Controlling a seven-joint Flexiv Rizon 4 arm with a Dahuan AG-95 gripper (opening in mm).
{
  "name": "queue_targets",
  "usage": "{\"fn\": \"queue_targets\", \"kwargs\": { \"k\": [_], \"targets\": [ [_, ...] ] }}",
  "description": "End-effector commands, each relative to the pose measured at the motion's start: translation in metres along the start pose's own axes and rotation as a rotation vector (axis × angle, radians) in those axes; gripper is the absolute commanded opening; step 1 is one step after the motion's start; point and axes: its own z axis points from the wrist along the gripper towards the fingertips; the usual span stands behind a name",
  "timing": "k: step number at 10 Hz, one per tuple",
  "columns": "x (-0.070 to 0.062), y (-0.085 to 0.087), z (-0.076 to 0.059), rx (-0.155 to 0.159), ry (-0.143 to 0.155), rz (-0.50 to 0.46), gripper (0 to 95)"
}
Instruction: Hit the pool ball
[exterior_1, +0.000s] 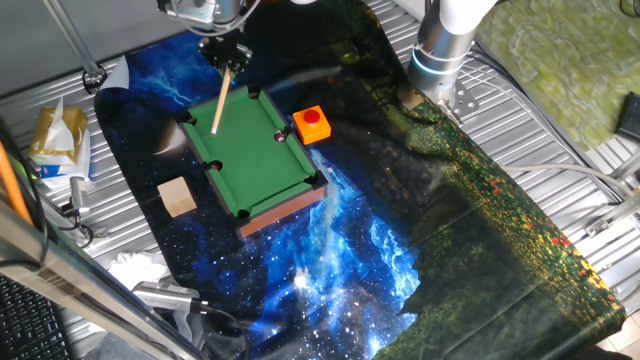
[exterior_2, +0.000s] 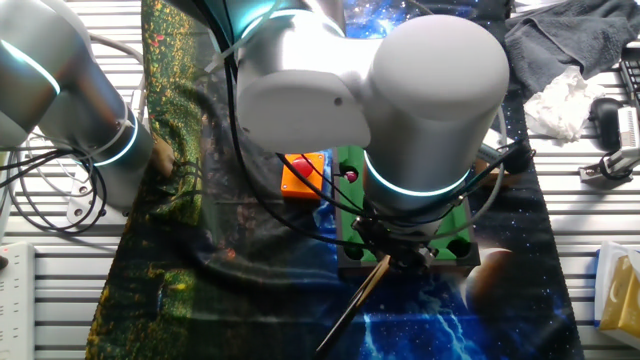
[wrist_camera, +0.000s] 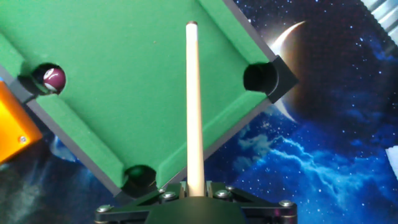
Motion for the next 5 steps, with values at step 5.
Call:
{"fn": "queue_targets", "kwargs": {
  "k": [5],
  "targets": [
    [0.0009,-0.0005,-0.0085,-0.022,-0.020,0.148,0.0]
  ]
}}
